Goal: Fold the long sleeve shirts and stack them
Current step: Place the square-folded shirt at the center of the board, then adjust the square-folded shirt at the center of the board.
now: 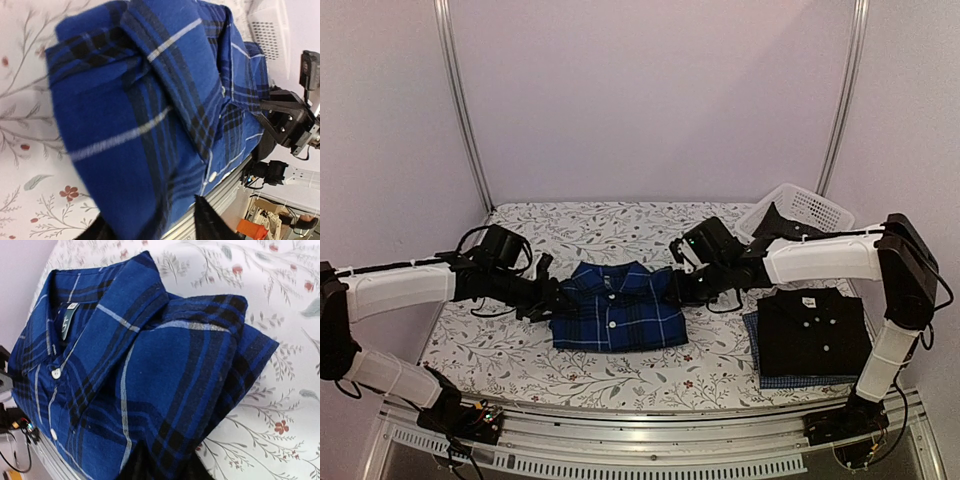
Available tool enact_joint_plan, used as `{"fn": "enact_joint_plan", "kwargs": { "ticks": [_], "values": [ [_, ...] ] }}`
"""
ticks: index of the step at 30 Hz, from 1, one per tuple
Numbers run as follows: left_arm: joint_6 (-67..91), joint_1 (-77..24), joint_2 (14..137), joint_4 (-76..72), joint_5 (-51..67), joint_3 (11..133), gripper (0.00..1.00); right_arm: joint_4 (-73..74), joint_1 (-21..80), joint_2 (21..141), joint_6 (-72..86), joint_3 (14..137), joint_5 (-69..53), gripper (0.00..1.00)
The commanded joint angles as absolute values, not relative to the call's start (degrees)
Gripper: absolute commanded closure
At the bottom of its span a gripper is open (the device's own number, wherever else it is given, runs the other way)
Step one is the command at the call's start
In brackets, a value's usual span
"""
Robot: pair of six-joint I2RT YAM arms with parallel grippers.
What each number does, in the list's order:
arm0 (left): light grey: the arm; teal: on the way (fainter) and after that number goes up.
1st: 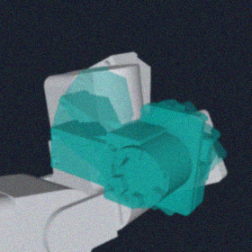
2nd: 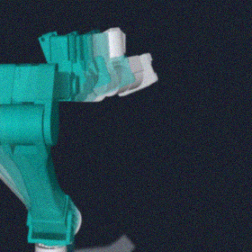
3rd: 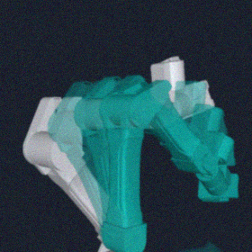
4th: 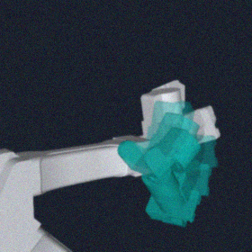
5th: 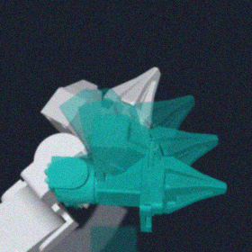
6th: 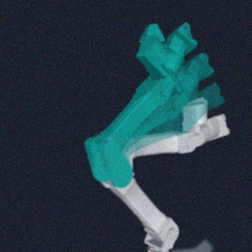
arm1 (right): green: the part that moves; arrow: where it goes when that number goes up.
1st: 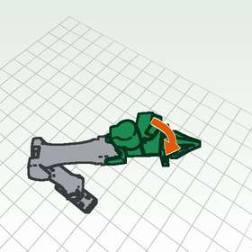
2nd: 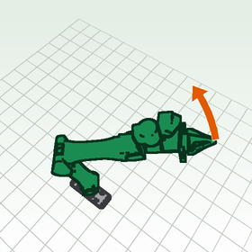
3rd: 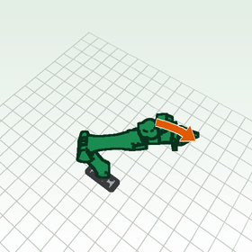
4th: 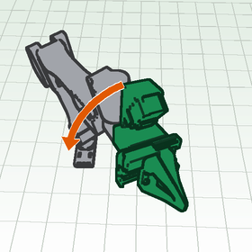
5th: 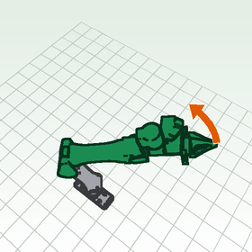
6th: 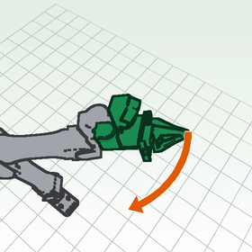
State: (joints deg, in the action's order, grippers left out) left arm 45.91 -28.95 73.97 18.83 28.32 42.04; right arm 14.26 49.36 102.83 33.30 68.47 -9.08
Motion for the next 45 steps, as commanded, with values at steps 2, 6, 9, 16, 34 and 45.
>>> {"fn": "enact_joint_plan", "kwargs": {
  "ticks": [2, 6, 9, 16, 34, 45],
  "values": [
    [45.35, -29.56, 75.58, 18.92, 24.8, 36.72, 0.38, 12.34, 47.34, 101.86, 36.15, 57.46, -10.39, 0.56],
    [43.06, -27.44, 76.44, 18.3, 22.03, 38.81, 0.36, 13.18, 47.29, 98.99, 35.88, 57.26, -8.41, 0.41],
    [40.5, -25.65, 79.57, 17.99, 20.8, 41.99, 0.39, 14.75, 47.35, 97.56, 35.22, 59.28, -6.11, 0.41],
    [37.31, -24.19, 88.69, 18.18, 19.5, 49.36, 0.58, 18.59, 48.4, 101.25, 31.68, 69.6, -2.41, 0.41],
    [32.15, -27.27, 94.58, 24.35, 14.55, 60.48, 0.55, 20.68, 48.03, 113.16, 27.79, 76.85, 2.64, 0.43],
    [30.63, -31.94, 107.84, 30.63, 7.49, 72.65, 0.55, 19.09, 47.9, 113.44, 28.45, 75.72, 1.69, 0.49]
  ]
}}
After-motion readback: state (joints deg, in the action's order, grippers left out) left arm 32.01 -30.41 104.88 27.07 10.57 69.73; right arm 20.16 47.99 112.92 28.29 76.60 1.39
